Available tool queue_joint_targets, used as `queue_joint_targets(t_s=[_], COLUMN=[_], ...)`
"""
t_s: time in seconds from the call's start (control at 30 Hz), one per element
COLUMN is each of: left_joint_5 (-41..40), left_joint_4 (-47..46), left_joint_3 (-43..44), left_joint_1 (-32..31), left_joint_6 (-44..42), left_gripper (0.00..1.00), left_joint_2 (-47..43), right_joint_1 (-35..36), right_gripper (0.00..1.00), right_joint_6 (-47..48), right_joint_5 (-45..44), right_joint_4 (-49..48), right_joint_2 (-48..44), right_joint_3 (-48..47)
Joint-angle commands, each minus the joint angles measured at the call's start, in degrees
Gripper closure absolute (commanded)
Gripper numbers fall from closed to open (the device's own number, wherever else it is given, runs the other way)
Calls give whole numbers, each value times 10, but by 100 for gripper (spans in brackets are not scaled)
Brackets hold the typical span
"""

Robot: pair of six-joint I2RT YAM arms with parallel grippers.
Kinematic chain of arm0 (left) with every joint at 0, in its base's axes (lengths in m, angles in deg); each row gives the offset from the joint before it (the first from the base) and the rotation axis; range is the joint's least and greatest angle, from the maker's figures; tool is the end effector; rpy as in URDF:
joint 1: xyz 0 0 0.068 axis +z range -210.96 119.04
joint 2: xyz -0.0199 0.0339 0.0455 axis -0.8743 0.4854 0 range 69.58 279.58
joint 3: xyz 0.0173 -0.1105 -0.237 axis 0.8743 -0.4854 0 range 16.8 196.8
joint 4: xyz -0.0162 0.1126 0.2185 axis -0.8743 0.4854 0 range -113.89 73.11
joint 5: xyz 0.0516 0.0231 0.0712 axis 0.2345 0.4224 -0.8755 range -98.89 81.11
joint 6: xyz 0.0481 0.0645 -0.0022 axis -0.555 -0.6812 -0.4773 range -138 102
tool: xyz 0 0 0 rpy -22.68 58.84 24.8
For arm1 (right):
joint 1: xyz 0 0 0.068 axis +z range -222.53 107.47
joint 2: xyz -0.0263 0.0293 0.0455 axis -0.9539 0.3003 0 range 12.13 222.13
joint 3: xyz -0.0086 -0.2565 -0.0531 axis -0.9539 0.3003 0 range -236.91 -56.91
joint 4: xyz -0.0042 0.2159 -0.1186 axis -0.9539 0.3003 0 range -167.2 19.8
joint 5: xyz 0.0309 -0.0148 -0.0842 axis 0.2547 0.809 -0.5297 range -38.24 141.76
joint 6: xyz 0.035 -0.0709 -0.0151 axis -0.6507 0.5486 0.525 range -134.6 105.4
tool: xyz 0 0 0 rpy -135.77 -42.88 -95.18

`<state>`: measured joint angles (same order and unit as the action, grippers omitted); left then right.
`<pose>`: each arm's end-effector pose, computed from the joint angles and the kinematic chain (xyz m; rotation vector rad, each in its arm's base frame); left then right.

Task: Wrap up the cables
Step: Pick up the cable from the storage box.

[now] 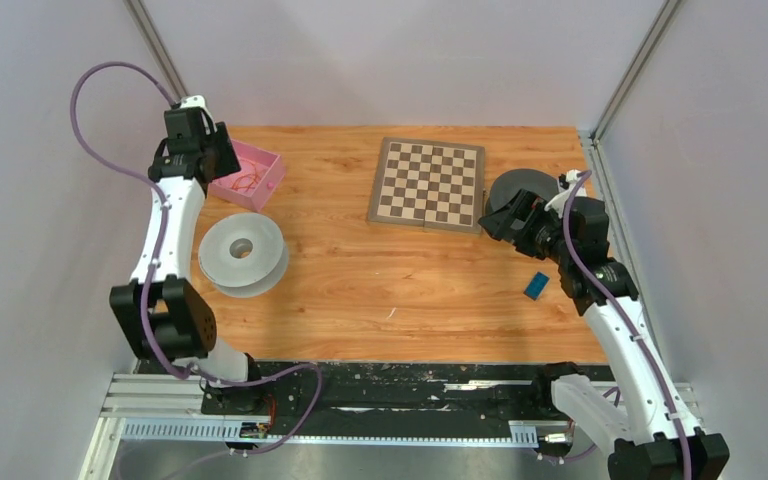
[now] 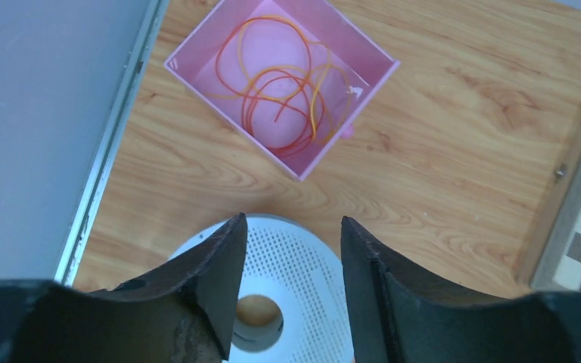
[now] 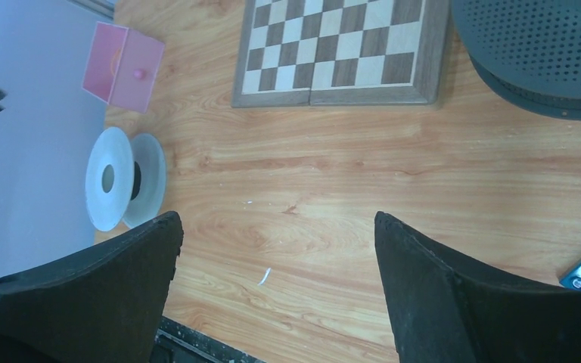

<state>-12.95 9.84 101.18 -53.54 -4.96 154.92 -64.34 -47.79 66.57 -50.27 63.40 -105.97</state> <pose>0.3436 0.0497 0.3401 -0.4259 2.1324 0.0211 0.2115 0.0484 0.2932 0.3028 2.1175 0.7020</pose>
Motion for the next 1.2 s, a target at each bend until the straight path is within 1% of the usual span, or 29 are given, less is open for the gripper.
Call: queue_joint_targets(t_s=[0.0,0.1,0.13,0.2,0.23,0.33,0.47,0.6,0.73,0.97,1.1,1.17], left_joint_5=[22,52,79,96,95,99,100,87,88,114,133,136], left_joint_4=[-11,-3,1,13,15,5,13,-2,2,-10,-15,-11], left_joint_3=[57,119,132,174,195,220,263,254,263,266,274,279], left_joint_1=[19,24,25,26,26,28,30,29,30,29,30,30], left_joint_6=[-15,-12,-12,-10,-8,-3,1,-1,-2,-2,0,4], left_gripper=[47,49,50,51,52,53,55,57,58,63,67,74], left_joint_2=[99,167,200,243,254,300,347,362,384,408,422,425], right_joint_1=[1,0,1,1,1,1,0,0,0,1,0,1], right_gripper=[6,7,7,7,7,8,8,8,8,7,7,7], right_joint_6=[6,20,24,31,33,33,21,13,10,4,0,1], right_joint_5=[35,42,45,60,68,83,77,81,74,63,56,58], right_joint_4=[-37,-52,-59,-76,-82,-86,-90,-90,-91,-95,-95,-96], right_joint_2=[-28,-46,-52,-59,-60,-48,-31,-21,-20,-14,-11,-11], right_joint_3=[0,14,19,28,29,25,14,2,1,16,16,14])
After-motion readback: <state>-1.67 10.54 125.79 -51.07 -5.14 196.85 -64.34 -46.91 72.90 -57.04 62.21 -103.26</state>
